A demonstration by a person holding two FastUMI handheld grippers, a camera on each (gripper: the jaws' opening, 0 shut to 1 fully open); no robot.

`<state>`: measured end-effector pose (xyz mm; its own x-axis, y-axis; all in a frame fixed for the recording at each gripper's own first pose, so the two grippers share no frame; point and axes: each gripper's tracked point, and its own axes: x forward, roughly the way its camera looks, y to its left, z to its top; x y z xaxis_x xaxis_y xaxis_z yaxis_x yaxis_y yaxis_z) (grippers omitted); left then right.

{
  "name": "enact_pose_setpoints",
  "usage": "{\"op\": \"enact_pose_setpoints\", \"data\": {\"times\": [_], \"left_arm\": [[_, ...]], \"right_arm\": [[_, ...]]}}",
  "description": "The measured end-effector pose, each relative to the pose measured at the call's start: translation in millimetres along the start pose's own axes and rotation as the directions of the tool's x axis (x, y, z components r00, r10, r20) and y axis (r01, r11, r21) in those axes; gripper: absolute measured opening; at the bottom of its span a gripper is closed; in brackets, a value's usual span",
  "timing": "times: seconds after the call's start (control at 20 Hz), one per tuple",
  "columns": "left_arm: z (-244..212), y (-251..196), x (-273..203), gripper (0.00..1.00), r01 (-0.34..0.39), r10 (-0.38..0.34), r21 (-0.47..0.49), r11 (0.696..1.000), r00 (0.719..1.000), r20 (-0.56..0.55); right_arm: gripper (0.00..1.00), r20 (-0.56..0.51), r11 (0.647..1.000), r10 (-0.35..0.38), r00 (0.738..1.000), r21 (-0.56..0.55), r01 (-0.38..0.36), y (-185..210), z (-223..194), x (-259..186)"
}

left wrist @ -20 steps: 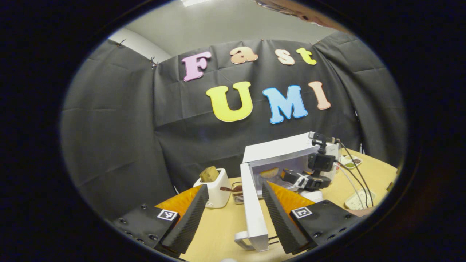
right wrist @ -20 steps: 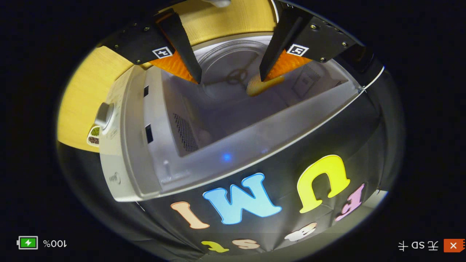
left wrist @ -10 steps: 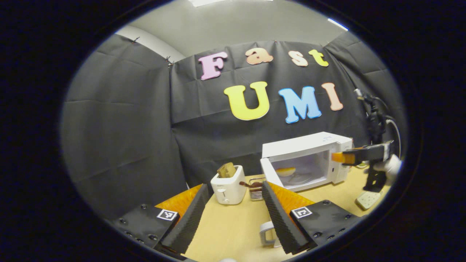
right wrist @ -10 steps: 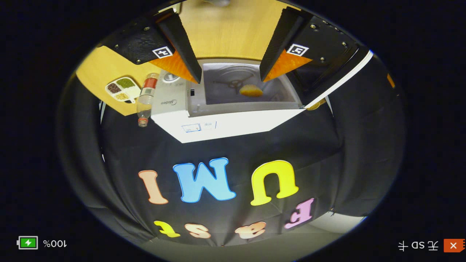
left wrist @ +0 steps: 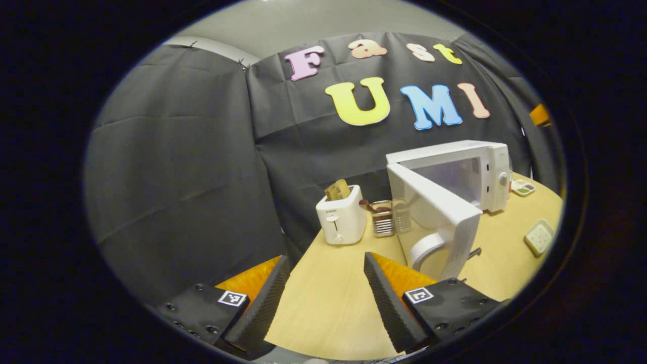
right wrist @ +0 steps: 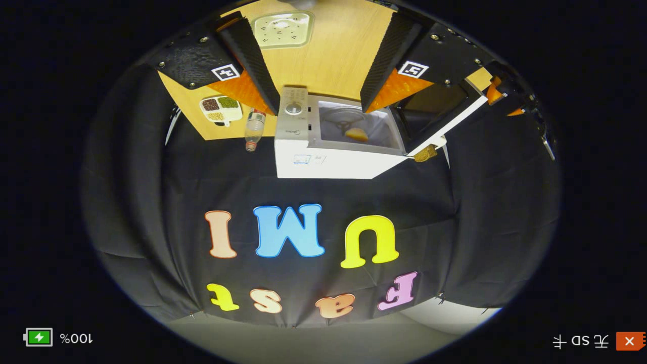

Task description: Open the microwave oven with the left hand, put the food in, and close the microwave oven.

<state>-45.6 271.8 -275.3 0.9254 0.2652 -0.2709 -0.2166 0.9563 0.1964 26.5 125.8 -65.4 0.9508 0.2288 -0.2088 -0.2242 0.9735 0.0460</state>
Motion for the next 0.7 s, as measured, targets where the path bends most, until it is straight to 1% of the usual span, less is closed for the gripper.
{"op": "enact_pose_setpoints", "data": {"times": [0.05,0.15,0.2,0.25,0.35,0.45,0.6,0.7], "left_arm": [[-10.1,-9.9,4.3,0.98,0.014,-0.014,0.0,1.0,1.0,-0.026],[-18.5,-22.5,5.8,1.0,0.03,-0.03,0.009,0.999,0.999,-0.036],[-18.4,-28.8,6.2,0.95,0.044,-0.043,0.004,0.999,0.998,-0.037],[-15.1,-34.6,5.4,0.98,0.053,-0.053,0.0,0.999,0.998,-0.028],[-16.8,-39.7,9.0,0.94,0.059,-0.058,0.009,0.998,0.998,-0.035],[-14.0,-52.0,6.9,0.95,0.081,-0.081,-0.004,0.997,0.996,-0.036],[-5.9,-78.1,-1.7,0.94,0.115,-0.114,0.03,0.993,0.993,-0.028],[-0.7,-103.5,-6.0,0.94,0.149,-0.149,0.018,0.989,0.989,-0.025]], "right_arm": [[0.98,-0.003,1.0,-0.008,1.0,-0.009,0.008,-4.5,1.8,-5.8],[0.98,-0.016,1.0,-0.016,1.0,-0.008,0.015,-10.3,2.1,-16.3],[0.98,-0.015,1.0,-0.013,1.0,0.002,0.013,-11.6,1.8,-21.2],[0.98,-0.006,1.0,-0.018,1.0,0.012,0.018,-13.9,5.0,-25.4],[0.98,-0.005,1.0,-0.02,1.0,0.011,0.02,-20.4,3.8,-30.4],[0.98,-0.016,1.0,-0.021,1.0,0.015,0.021,-27.3,-0.5,-34.1],[0.98,-0.02,0.998,-0.036,0.999,0.044,0.037,-42.6,-4.0,-36.1],[0.98,-0.02,0.997,-0.039,0.999,0.06,0.04,-51.1,-4.1,-38.7]]}}
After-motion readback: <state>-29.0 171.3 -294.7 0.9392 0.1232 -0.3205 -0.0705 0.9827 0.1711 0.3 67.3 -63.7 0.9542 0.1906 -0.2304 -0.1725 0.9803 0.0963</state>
